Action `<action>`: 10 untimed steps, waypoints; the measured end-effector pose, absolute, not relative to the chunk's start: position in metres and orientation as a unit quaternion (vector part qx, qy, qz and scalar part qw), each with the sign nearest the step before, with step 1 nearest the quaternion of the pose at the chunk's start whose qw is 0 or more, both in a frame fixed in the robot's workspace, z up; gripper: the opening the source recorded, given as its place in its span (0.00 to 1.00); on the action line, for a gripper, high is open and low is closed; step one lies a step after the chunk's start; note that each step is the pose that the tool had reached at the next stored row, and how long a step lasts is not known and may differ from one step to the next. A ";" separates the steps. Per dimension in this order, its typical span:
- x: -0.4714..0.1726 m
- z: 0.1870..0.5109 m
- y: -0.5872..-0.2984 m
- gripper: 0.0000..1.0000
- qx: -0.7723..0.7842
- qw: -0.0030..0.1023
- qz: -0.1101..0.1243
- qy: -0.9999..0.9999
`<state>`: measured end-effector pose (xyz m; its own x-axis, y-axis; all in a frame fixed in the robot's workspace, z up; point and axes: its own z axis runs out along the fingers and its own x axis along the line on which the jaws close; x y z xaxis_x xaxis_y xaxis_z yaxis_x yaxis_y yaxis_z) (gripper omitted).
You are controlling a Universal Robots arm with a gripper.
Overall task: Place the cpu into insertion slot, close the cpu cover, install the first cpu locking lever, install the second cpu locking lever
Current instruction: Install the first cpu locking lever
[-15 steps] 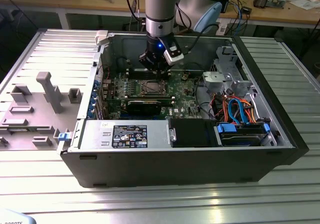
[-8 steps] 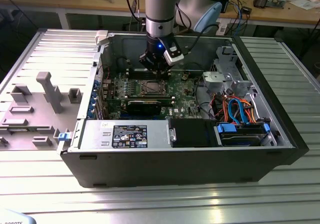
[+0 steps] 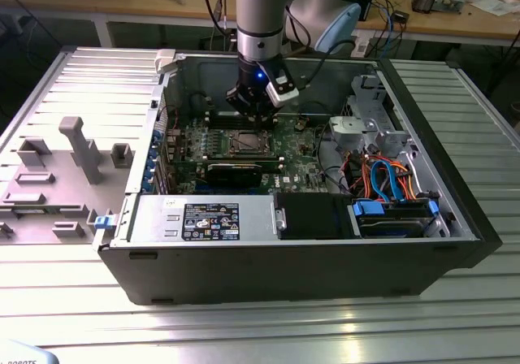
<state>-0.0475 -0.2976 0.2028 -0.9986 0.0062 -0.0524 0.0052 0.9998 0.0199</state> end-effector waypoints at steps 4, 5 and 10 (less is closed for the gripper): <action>-0.047 0.201 -0.298 0.11 0.003 0.026 0.010 1.000; -0.047 0.201 -0.298 0.11 0.003 0.026 0.010 1.000; -0.047 0.202 -0.297 0.11 0.003 0.027 0.011 1.000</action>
<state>-0.0473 -0.2968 0.2019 -0.9986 0.0063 -0.0530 0.0051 0.9997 0.0223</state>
